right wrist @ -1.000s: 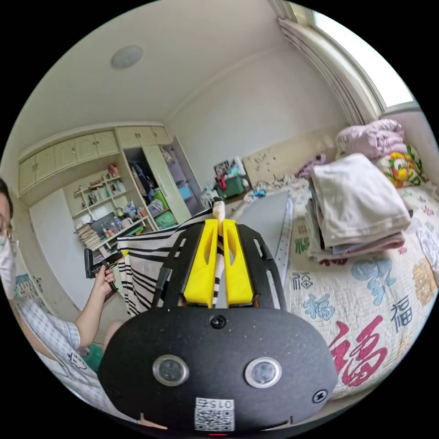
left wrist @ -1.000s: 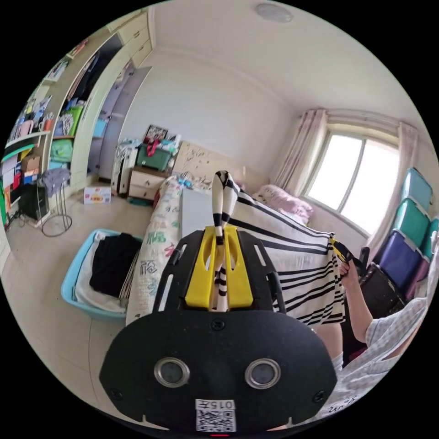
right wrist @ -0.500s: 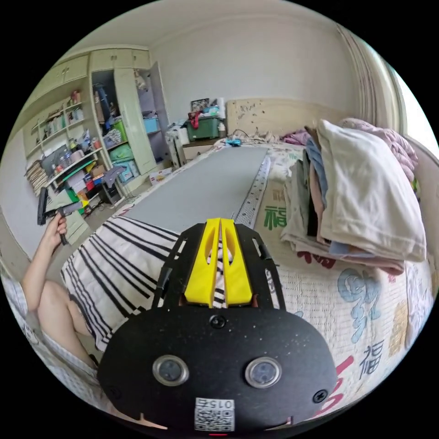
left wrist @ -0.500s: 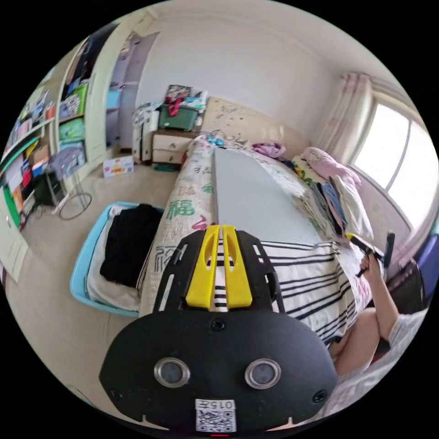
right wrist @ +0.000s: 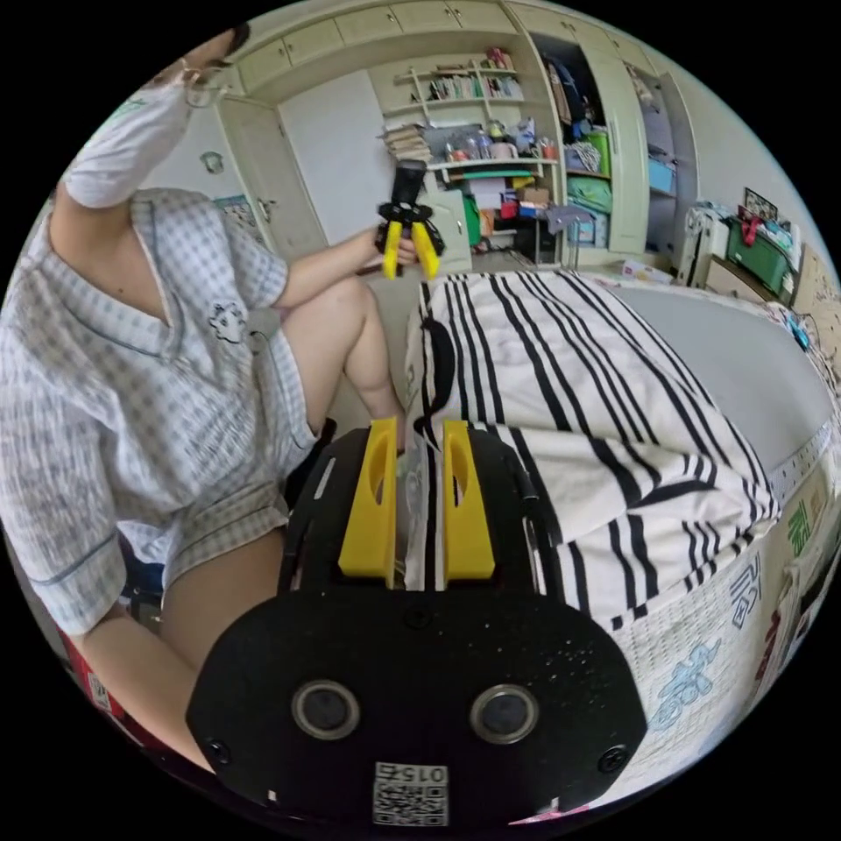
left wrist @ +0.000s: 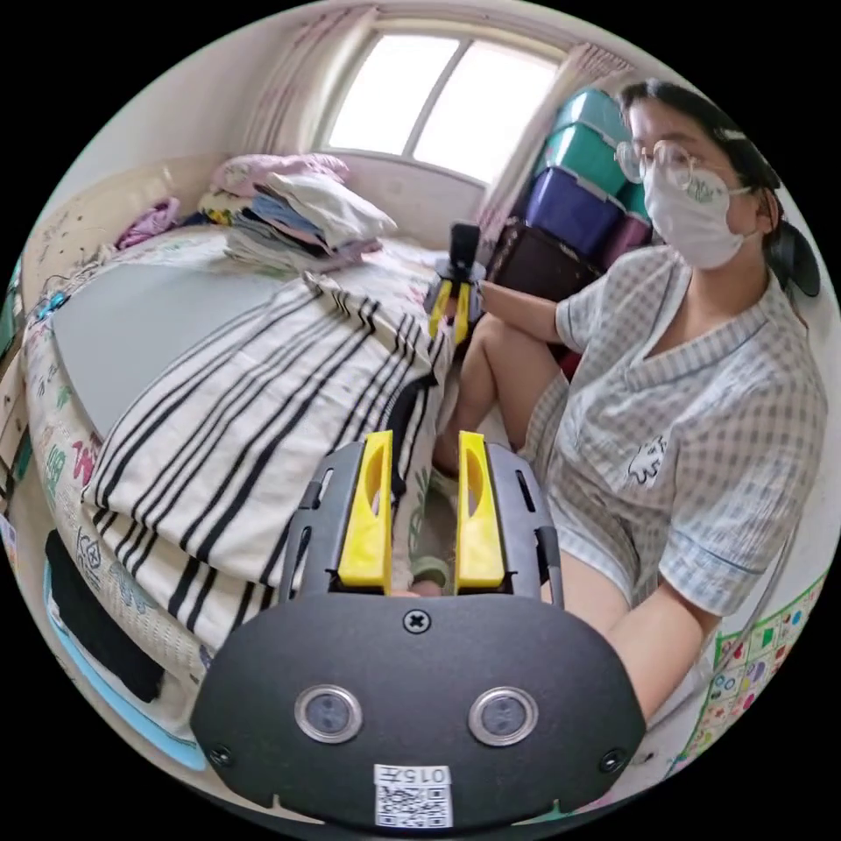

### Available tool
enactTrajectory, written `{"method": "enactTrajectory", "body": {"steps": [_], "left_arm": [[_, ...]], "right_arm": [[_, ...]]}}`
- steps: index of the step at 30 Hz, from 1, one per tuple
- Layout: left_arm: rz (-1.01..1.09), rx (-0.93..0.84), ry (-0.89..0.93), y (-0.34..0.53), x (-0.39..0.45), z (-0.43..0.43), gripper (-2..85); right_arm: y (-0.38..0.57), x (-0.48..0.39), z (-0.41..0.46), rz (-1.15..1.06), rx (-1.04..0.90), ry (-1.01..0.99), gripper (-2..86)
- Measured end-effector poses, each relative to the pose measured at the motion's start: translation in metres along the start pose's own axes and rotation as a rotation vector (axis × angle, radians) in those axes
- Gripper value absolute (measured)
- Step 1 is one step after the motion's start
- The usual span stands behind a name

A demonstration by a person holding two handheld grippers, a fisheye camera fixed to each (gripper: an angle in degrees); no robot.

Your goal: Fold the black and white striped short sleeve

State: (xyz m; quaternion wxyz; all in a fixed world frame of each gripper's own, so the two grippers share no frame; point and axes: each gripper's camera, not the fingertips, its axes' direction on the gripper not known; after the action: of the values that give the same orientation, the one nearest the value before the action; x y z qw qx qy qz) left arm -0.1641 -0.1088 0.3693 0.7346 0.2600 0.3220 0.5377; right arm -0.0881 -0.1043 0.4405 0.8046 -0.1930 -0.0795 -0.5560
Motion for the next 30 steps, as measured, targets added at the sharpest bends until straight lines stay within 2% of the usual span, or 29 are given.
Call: {"method": "enactTrajectory", "body": {"steps": [4,8,12,16,19,25,30], "left_arm": [[0.018,-0.204,-0.014,-0.013,0.019,0.034,11.2],[-0.049,-0.244,-0.08,-0.017,0.006,0.051,11.1],[-0.079,-0.333,-0.153,-0.022,-0.001,0.063,10.6],[-0.017,-0.406,-0.273,-0.034,0.003,0.081,5.8],[-0.015,-0.46,-0.266,-0.045,0.001,0.09,3.3],[-0.128,-0.433,-0.191,-0.051,-0.011,0.088,1.5],[-0.11,-0.336,-0.243,-0.062,-0.005,0.068,0.9]], "right_arm": [[0.006,-0.003,0.034,0.034,-0.068,0.042,10.5],[-0.005,-0.02,0.069,-0.041,-0.182,0.122,10.9],[-0.005,-0.019,0.087,-0.033,-0.211,0.142,8.7],[0.003,-0.029,0.105,-0.135,-0.243,0.222,5.0],[0.007,-0.034,0.115,-0.158,-0.255,0.264,2.4],[0.008,-0.019,0.121,-0.106,-0.294,0.217,-0.6],[0.005,-0.009,0.103,-0.066,-0.261,0.251,-0.8]]}}
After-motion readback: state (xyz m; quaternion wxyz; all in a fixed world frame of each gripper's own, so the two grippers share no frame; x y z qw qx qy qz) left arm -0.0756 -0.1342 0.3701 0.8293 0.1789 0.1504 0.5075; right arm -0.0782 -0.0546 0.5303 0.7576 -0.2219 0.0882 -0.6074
